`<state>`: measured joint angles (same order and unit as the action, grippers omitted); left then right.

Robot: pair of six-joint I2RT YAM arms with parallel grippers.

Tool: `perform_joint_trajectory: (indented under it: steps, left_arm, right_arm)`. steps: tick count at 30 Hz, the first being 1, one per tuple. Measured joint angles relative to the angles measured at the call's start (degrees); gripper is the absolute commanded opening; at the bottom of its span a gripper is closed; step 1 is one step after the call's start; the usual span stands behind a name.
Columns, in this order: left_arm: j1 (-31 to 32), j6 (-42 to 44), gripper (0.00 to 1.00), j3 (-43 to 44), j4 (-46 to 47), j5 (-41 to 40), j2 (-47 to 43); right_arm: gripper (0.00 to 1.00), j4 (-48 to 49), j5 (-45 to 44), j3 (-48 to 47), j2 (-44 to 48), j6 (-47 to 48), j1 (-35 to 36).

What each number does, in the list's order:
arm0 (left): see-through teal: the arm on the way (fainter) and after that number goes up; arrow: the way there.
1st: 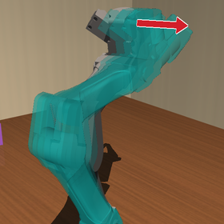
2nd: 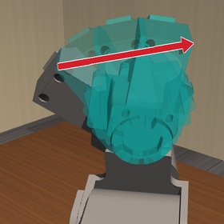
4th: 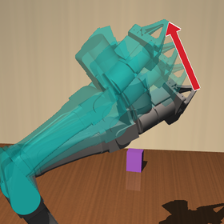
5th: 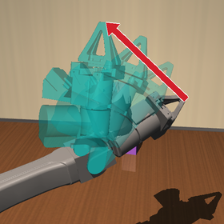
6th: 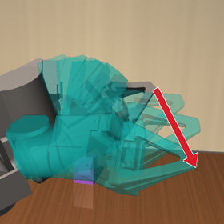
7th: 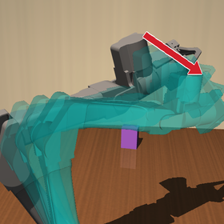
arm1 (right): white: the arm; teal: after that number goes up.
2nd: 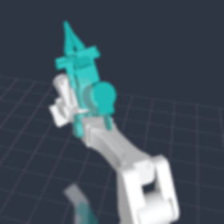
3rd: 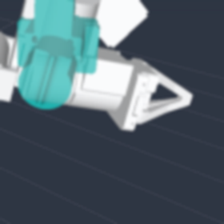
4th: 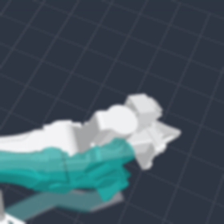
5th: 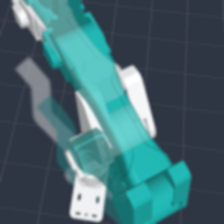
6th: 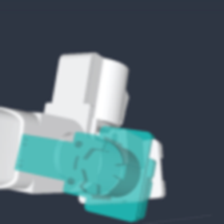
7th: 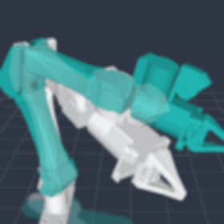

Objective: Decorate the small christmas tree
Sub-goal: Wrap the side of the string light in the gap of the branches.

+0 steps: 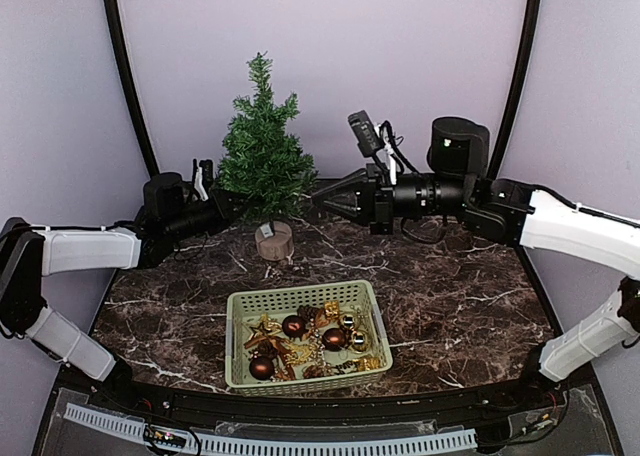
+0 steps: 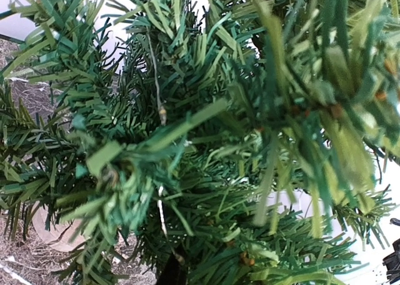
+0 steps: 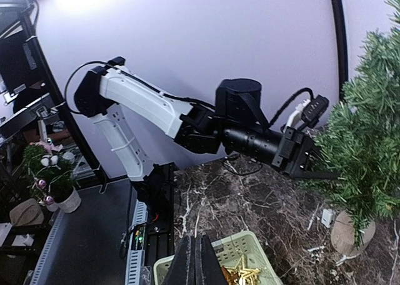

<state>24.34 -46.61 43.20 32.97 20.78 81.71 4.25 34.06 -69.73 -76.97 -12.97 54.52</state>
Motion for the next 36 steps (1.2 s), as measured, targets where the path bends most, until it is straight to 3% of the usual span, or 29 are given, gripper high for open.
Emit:
perform_joint_trajectory:
  steps: [9, 13, 17, 22, 27, 30, 36]
  left_arm:
    - [0.0, 2.08, 0.14, 0.0, -3.06, -0.52, -0.35]
    - [0.0, 3.19, 0.19, 0.0, -4.37, -0.9, -1.07]
    - [0.0, 4.42, 0.35, 0.0, -4.52, -0.81, -1.27]
    - [0.0, 6.64, 0.65, 0.42, -5.75, -0.11, -1.81]
    - [0.02, 8.85, 0.76, 0.66, -7.37, 0.92, -4.0]
    - [0.02, 10.1, 0.76, 0.66, -8.72, 1.38, -5.4]
    - [0.0, 11.13, 0.5, -0.2, -10.16, 2.32, -6.43]
  right_arm:
    - [0.0, -5.68, -19.71, 0.22, -5.35, -3.78, -0.24]
    - [0.0, -8.52, -28.09, 0.09, -5.44, -5.01, -2.01]
    - [0.0, -8.81, -32.76, -0.87, -5.4, -5.31, -4.68]
    - [0.0, -8.76, -35.43, -4.35, -4.85, -4.55, -6.34]
    - [0.0, -8.59, -35.36, -6.82, -2.82, -3.21, -6.75]
    - [0.0, -8.59, -33.33, -7.54, -1.42, -2.34, -6.86]
    - [0.0, -8.41, -26.25, -7.63, 1.2, -1.49, -6.91]
